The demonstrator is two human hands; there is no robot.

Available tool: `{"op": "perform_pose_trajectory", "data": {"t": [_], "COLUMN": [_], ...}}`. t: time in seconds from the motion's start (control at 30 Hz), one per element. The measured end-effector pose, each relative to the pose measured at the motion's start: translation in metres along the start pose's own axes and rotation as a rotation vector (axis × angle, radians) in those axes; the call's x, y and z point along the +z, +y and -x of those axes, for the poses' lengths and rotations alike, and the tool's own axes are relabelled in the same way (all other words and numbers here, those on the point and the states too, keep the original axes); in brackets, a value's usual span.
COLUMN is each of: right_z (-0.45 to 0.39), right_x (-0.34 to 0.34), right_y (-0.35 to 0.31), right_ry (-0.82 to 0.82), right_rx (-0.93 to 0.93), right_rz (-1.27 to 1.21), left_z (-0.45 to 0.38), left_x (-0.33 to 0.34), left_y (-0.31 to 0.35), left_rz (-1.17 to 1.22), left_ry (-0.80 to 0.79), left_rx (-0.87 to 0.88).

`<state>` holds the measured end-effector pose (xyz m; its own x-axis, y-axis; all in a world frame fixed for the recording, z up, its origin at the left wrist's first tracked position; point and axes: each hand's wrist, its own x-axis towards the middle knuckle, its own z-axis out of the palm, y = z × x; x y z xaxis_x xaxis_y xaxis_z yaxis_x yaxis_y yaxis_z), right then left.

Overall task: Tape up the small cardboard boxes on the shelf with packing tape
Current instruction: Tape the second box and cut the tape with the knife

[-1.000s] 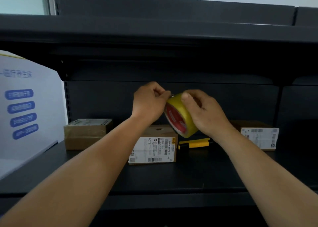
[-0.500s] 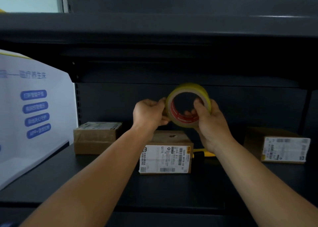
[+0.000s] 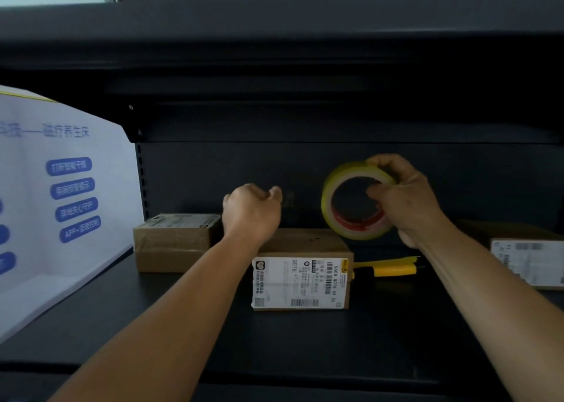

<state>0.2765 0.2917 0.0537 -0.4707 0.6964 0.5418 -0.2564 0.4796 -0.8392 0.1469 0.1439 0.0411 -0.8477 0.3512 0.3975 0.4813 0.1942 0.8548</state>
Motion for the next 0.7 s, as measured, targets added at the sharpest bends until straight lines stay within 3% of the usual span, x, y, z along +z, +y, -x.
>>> {"op": "perform_pose_trajectory", "data": {"t": [0.17,0.4,0.7], "right_z": [-0.004,-0.006,-0.009], "right_x": [-0.022,-0.031,-0.032], "right_y": [-0.004,-0.004,-0.005], "right_ry": [-0.091,-0.219,-0.337], "right_rx": [0.004,0.077,0.100], "right_rz": [0.300,0.486,0.635], "left_z": [-0.005,-0.005,0.003], "left_x": [-0.010,-0.006,-0.005], "left_y": [-0.005,-0.014,-0.027], "left_rz": [-0.103,-0.310,-0.430], "left_ry": [0.064,-0.050,-0.017], "left_rx": [-0.008,-0.064,-0.019]}}
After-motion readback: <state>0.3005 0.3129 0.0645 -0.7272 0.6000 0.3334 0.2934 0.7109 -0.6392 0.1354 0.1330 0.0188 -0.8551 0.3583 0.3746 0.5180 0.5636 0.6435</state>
